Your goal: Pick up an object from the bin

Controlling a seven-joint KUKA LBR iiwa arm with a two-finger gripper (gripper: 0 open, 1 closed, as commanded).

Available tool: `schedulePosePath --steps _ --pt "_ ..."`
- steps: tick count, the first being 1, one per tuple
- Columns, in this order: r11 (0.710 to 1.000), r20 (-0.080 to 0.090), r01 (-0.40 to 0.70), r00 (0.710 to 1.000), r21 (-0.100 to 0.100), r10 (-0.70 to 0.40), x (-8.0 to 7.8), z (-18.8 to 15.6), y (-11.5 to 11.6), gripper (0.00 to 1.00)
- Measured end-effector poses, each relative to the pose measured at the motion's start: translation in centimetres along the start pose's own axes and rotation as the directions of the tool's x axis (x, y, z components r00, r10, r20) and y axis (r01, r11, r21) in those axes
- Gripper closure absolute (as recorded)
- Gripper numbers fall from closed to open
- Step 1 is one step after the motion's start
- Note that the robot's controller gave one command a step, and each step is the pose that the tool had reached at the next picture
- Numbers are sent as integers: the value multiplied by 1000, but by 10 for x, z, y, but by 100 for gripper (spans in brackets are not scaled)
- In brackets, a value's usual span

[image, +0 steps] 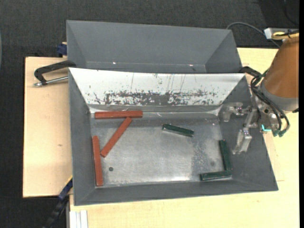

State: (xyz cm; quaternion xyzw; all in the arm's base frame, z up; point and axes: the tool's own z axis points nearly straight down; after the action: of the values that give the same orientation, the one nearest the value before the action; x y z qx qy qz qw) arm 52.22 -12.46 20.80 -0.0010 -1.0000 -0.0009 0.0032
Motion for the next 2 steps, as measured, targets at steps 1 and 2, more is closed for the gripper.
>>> schedulePosePath --steps 1,2 --pt "1000 9 2 1000 2 -2 -2 -4 1 0" --pt "1000 15 -14 1000 3 14 6 44 21 0"
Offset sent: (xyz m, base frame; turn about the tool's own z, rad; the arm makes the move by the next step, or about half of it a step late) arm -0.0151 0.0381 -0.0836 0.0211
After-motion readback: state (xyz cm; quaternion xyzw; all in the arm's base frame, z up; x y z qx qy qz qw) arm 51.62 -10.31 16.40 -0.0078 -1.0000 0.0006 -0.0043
